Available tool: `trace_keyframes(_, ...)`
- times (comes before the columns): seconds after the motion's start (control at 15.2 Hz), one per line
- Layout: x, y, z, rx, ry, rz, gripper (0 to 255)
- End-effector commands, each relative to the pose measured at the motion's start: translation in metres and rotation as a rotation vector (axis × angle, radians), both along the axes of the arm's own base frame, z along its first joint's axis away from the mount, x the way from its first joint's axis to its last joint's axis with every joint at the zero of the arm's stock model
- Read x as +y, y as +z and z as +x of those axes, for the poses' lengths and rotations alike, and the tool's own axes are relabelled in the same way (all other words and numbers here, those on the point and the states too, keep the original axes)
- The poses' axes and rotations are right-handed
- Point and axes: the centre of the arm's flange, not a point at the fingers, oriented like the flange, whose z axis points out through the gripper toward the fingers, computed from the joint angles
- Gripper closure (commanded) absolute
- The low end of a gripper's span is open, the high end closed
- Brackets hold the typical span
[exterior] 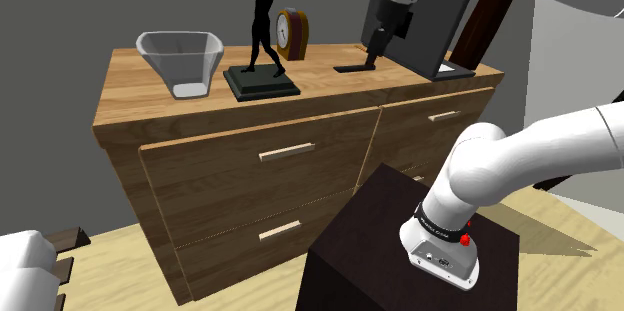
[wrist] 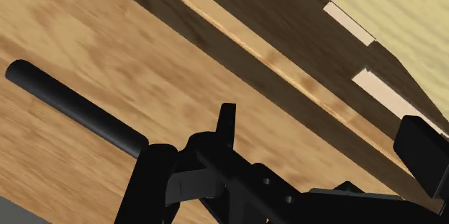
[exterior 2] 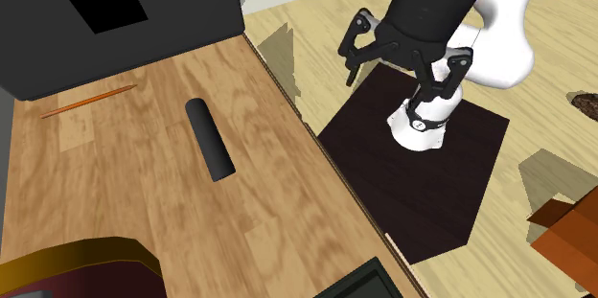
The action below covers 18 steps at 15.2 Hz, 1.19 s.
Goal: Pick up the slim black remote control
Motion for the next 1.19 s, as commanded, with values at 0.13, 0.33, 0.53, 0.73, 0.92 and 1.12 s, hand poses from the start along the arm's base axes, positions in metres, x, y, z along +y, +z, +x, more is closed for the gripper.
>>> trace_keyframes(0.13,-0.054,-0.015,0.018,0.019,0.164,-0.011,0)
trace_keyframes(0.33,-0.090,-0.025,0.035,0.033,0.282,-0.017,0)
trace_keyframes(0.53,-0.123,-0.036,0.056,0.046,0.399,-0.023,0)
trace_keyframes(0.73,-0.154,-0.047,0.081,0.060,0.517,-0.030,0)
trace_keyframes(0.92,-0.182,-0.058,0.109,0.073,0.634,-0.036,0)
trace_keyframes(1.12,-0.207,-0.069,0.140,0.087,0.752,-0.043,0)
